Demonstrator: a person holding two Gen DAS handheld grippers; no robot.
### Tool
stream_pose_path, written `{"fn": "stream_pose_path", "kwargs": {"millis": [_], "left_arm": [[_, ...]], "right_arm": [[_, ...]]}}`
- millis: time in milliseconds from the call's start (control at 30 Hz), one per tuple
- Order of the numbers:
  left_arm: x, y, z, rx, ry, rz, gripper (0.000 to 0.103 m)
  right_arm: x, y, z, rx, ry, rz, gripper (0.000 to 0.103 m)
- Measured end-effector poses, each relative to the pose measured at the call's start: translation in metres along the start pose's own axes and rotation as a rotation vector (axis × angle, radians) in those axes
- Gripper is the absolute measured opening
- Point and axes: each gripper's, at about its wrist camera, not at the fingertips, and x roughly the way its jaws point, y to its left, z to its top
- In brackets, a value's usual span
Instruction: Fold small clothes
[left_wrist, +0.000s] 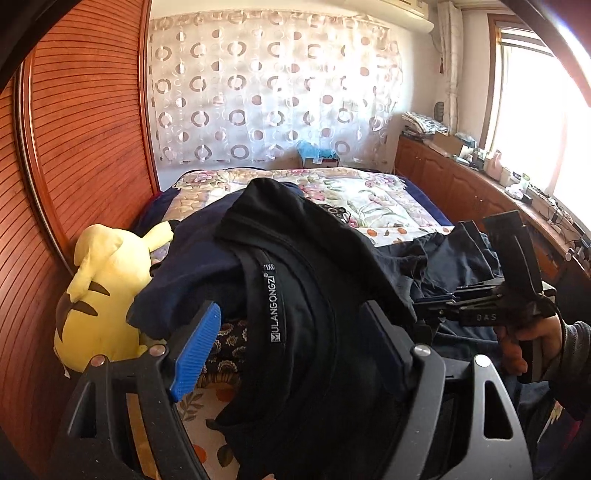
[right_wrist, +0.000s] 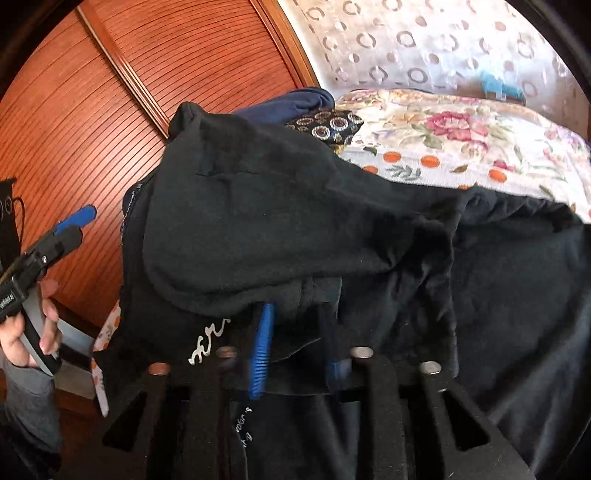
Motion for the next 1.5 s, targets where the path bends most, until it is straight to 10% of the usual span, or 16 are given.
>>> {"fn": "stream_pose_path", "kwargs": {"millis": [467,700,767,833,900,1500], "left_arm": [[-0.007,0.011,-0.002,-0.022,-0.027,-0.004,0.078],[-0.004,0.017,0.003,-0.025,-0.031,-0.002,0.078],[0.002,0.018,0.009,-0.005,-0.027,-0.017,0.078],[0.01,0.02,0.02,0.009,-0.017,-0.028,0.078],[0.019,0.022,0.032,0.037,-0.011,-0.039,0.078],[0.098,0.043,0.091,0.11,0.103,-0.143,0.078]], "right_arm": [[-0.034,0.077,-0.025,-0.135,-0.035,0.196,0.001],[-0.021,0.081,-0.041,-0.132,-0.025,0.108,0.001],[-0.025,0.087,-0.046,-0.14,-0.048,0.058,0.008],[-0.028,0.096,-0.053,-0.151,-0.077,0.017,0.045],[-0.035,0.111,-0.067,-0.167,-0.116,0.012,0.055],[0.018,0.224,-0.142,-0.379,-0.045,-0.073,0.055]]}}
